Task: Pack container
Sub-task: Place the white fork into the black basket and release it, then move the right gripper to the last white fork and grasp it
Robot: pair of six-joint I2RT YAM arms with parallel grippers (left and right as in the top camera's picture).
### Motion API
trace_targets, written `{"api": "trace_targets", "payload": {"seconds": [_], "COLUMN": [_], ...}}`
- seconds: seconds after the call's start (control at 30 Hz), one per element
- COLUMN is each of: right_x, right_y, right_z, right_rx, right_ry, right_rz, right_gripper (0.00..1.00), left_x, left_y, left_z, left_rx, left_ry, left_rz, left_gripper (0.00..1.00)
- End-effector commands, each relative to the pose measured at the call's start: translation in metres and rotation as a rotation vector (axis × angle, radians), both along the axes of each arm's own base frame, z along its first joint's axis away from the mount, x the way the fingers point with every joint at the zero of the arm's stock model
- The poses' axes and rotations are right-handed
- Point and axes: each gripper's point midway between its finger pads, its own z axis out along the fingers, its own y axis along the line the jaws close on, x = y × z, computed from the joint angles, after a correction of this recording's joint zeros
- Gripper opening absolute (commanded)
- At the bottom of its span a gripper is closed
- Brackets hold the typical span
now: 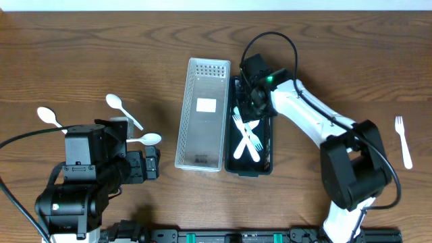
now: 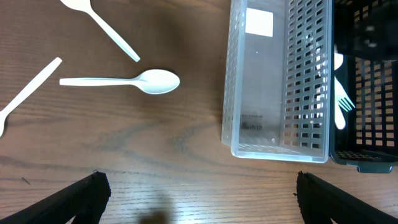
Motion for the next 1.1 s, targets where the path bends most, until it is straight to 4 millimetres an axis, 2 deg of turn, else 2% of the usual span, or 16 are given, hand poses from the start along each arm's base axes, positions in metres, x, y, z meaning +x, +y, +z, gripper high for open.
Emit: {"api": "trace_targets", "payload": {"seconds": [0.0,0.07,0.1,0.17,0.2,0.3,0.4,0.5,0.57,0.7,0.8,0.87,1.07], "right_x": [0.029,0.041,0.046,0.05,0.05,0.039,0.023,0.008,-0.001,-0.014,-0.019,-0.021,-0.02], "right_y": [-0.005,-0.029,-0.043,-0.08,-0.106,-0.168,-0.237,-0.297,-0.332,-0.385,-0.415,-0.428,-0.447], "right_z": [0.087,0.131,0.15,0.19,0.211,0.249,0.266,0.263,0.252,0.221,0.193,0.176,0.114], "right_rx": [0.055,0.017,-0.012,-0.068,-0.095,-0.128,-0.19,-0.296,-0.354,-0.378,-0.403,-0.394,-0.333], "right_ry": [-0.21,-0.318,-0.365,-0.459,-0.505,-0.577,-0.602,-0.566,-0.516,-0.416,-0.324,-0.274,-0.117], "right_rz": [0.053,0.007,-0.029,-0.124,-0.21,-0.394,-0.523,-0.553,-0.532,-0.584,-0.55,-0.563,-0.566], "right_gripper": [0.45,0.48,0.55,0.66,0.67,0.68,0.76,0.82,0.82,0.83,0.85,0.85,0.86], "left_x": [0.001,0.001,0.001,0.001,0.001,0.001,0.001,0.001,0.001,0.001,0.001,0.001,0.001], "left_y": [0.0,0.0,0.0,0.0,0.0,0.0,0.0,0.0,0.0,0.0,0.0,0.0,0.0], "left_z": [0.005,0.005,0.005,0.005,0.005,0.005,0.005,0.005,0.005,0.005,0.005,0.005,0.005], "left_rx": [0.005,0.005,0.005,0.005,0.005,0.005,0.005,0.005,0.005,0.005,0.005,0.005,0.005], "left_ry": [-0.014,-0.014,-0.014,-0.014,-0.014,-0.014,-0.014,-0.014,-0.014,-0.014,-0.014,-0.014,-0.015], "left_rz": [-0.006,-0.006,-0.006,-0.006,-0.006,-0.006,-0.006,-0.006,-0.006,-0.006,-0.006,-0.006,-0.006], "left_gripper": [0.98,0.98,0.98,0.98,0.98,0.98,0.98,0.98,0.98,0.98,0.98,0.98,0.98]}}
